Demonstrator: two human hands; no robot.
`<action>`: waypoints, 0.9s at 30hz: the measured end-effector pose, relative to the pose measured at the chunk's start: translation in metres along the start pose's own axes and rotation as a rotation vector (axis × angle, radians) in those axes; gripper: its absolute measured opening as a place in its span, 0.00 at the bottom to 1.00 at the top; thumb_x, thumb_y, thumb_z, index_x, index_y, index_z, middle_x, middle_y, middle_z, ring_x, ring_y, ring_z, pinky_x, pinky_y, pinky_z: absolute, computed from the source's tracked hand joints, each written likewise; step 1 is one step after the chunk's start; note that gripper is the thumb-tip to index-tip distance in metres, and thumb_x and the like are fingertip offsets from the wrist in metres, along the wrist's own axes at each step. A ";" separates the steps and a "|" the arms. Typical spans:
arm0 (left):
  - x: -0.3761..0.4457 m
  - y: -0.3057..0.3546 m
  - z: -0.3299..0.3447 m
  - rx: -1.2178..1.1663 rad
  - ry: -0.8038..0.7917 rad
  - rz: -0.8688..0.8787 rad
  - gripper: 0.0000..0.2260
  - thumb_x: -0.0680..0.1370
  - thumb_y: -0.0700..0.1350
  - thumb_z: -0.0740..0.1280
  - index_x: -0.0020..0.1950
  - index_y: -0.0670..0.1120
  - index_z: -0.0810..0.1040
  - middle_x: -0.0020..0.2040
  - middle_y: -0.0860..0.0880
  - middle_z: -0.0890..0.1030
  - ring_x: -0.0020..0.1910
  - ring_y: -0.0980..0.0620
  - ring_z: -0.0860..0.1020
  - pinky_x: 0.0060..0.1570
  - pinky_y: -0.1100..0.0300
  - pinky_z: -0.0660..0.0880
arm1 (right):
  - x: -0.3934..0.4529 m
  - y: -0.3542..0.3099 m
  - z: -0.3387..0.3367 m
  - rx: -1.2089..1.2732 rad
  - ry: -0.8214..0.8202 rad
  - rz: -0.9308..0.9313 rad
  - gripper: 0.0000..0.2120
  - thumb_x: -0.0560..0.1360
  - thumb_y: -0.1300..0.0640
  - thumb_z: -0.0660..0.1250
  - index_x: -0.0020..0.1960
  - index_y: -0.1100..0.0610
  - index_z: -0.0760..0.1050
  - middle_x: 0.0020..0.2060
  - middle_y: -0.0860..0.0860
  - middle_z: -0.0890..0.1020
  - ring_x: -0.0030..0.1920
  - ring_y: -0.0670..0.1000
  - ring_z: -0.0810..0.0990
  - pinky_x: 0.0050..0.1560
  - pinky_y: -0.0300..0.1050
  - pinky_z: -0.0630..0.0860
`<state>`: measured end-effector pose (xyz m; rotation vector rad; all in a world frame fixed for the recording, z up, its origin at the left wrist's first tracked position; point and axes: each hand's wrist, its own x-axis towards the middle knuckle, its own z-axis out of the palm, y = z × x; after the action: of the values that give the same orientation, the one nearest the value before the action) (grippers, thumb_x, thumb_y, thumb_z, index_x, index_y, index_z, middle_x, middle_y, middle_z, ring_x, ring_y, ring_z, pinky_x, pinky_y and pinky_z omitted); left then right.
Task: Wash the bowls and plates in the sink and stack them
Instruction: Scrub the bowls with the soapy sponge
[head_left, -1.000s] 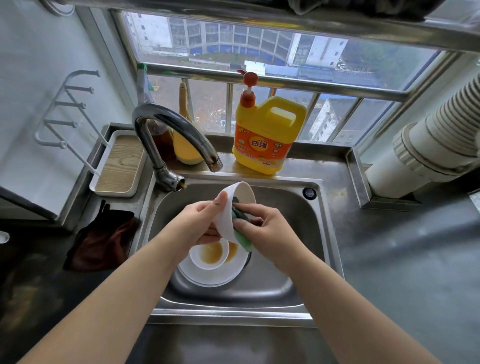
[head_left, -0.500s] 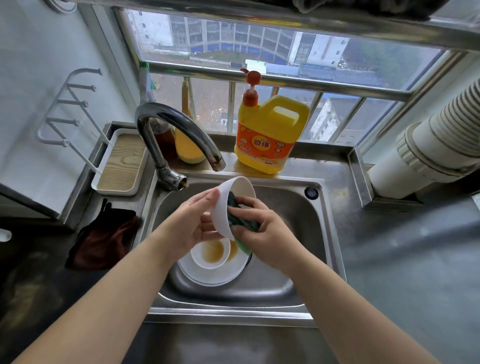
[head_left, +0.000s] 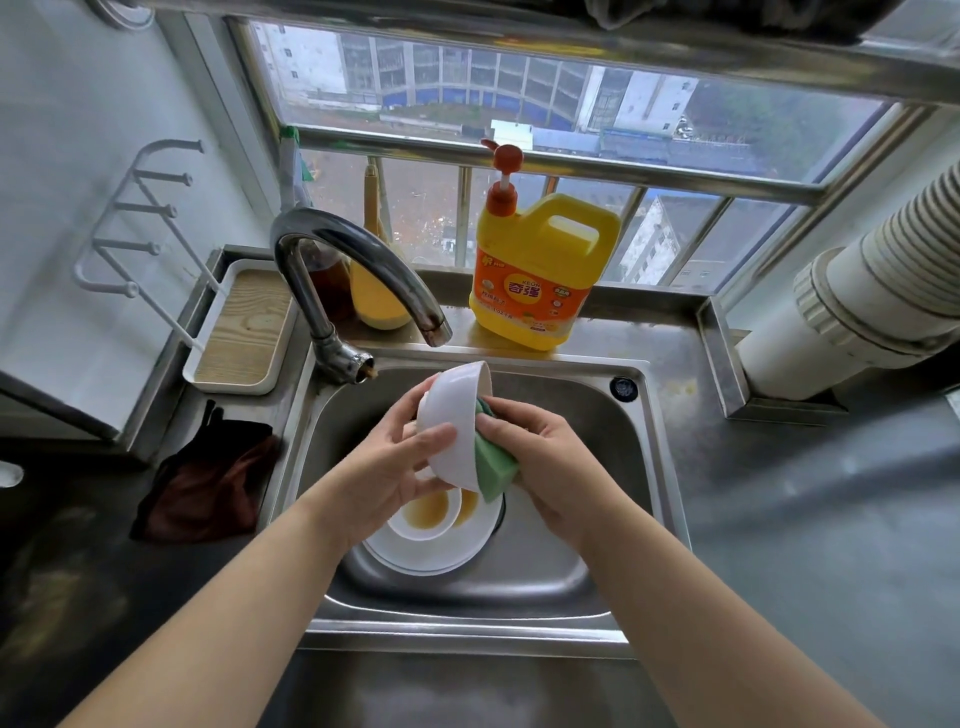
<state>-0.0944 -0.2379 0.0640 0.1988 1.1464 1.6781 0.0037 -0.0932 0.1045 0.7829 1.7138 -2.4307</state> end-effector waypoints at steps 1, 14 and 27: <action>0.000 0.001 0.001 0.008 0.025 0.019 0.43 0.59 0.52 0.82 0.71 0.53 0.69 0.62 0.39 0.76 0.59 0.40 0.78 0.47 0.48 0.79 | 0.000 0.000 0.000 -0.001 -0.007 -0.009 0.10 0.77 0.60 0.65 0.56 0.54 0.80 0.49 0.54 0.84 0.48 0.51 0.82 0.52 0.46 0.80; 0.002 0.017 0.013 0.207 0.158 -0.201 0.38 0.66 0.71 0.60 0.69 0.50 0.70 0.55 0.38 0.82 0.49 0.40 0.83 0.43 0.50 0.82 | 0.000 0.008 0.001 -0.395 0.009 -0.171 0.16 0.73 0.59 0.71 0.56 0.43 0.80 0.61 0.45 0.76 0.61 0.47 0.76 0.63 0.50 0.75; 0.002 0.005 0.006 0.186 0.157 0.021 0.36 0.63 0.60 0.77 0.67 0.53 0.73 0.56 0.41 0.82 0.52 0.43 0.82 0.50 0.52 0.80 | -0.001 0.004 -0.004 -0.205 0.011 -0.110 0.13 0.76 0.61 0.67 0.56 0.47 0.79 0.58 0.48 0.79 0.59 0.52 0.78 0.60 0.49 0.76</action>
<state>-0.0948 -0.2324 0.0705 0.1987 1.4243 1.6278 0.0074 -0.0916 0.1001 0.6957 2.0206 -2.2690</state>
